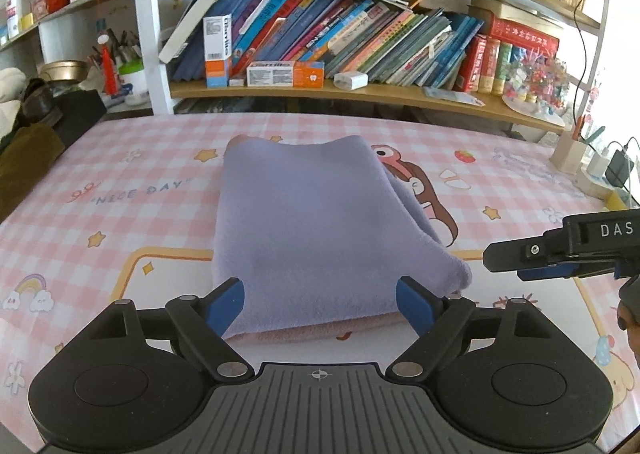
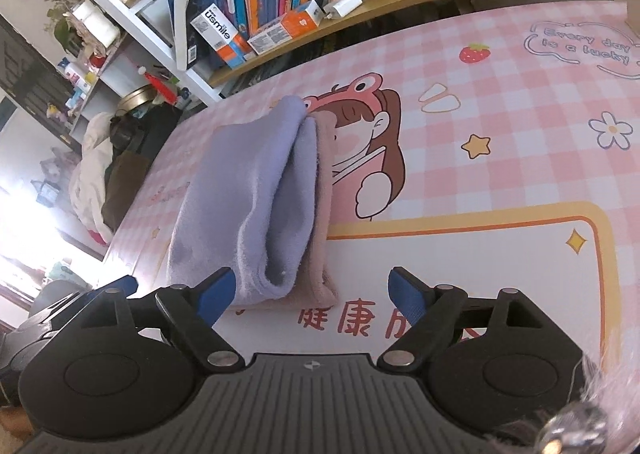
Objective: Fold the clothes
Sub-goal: 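Grasp the folded sweater edge with the right gripper while the left gripper grasps beside it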
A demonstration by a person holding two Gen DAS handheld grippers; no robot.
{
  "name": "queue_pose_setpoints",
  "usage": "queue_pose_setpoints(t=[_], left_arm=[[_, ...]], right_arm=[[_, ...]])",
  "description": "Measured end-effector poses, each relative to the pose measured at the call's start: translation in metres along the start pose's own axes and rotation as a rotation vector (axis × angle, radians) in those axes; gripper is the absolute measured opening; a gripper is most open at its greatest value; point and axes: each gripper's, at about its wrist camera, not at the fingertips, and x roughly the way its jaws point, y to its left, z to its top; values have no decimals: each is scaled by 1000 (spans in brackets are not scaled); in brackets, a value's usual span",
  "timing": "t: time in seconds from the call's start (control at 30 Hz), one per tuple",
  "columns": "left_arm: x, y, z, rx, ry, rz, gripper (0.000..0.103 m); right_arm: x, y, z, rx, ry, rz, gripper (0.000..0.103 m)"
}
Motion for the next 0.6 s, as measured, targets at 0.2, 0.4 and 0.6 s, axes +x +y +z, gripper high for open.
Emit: queue_pose_setpoints(t=[0.2, 0.4, 0.6], left_arm=[[-1, 1, 0, -9, 4, 14, 86], [1, 3, 3, -5, 10, 28, 86], [7, 10, 9, 5, 18, 17, 86]], right_arm=[[3, -1, 0, 3, 7, 5, 83], [6, -3, 2, 18, 11, -21, 83], [10, -5, 2, 44, 4, -53, 83]])
